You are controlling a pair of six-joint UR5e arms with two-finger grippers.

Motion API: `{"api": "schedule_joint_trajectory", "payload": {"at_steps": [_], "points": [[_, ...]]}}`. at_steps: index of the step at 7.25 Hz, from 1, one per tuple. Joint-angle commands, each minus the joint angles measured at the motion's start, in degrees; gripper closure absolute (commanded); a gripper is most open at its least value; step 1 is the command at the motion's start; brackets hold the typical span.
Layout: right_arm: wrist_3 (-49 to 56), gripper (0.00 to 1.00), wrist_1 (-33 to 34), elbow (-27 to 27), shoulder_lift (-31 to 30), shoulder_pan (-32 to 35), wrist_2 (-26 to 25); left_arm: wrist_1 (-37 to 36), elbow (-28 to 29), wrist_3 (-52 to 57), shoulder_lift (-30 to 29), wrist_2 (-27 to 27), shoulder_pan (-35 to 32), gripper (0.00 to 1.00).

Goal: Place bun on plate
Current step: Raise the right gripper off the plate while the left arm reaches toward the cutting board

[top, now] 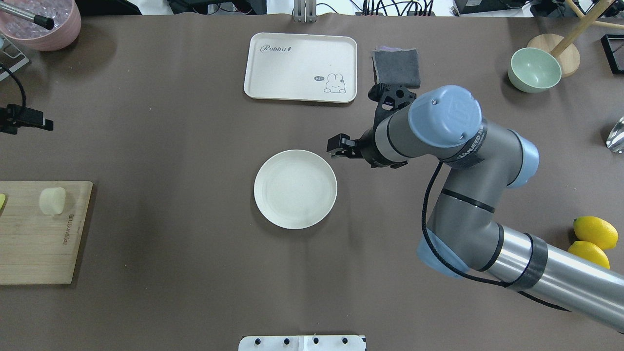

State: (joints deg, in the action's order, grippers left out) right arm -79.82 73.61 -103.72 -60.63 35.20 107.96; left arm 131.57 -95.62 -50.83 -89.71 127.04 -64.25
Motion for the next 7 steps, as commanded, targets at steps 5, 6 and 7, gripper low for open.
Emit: {"api": "schedule_joint_trajectory", "payload": {"at_steps": [5, 6, 7], "points": [[0.9, 0.0, 0.8, -2.4, -2.0, 3.3, 2.3, 8.1, -3.5, -5.3, 12.9, -9.7, 12.0, 0.02], [0.9, 0.0, 0.8, -2.5, -2.1, 3.3, 2.0, 8.0, -3.3, -5.5, 12.8, -10.5, 13.3, 0.03], [0.9, 0.0, 0.8, -2.6, -2.1, 3.4, 1.8, 8.0, -3.2, -7.6, 11.9, -13.1, 15.8, 0.03]]}}
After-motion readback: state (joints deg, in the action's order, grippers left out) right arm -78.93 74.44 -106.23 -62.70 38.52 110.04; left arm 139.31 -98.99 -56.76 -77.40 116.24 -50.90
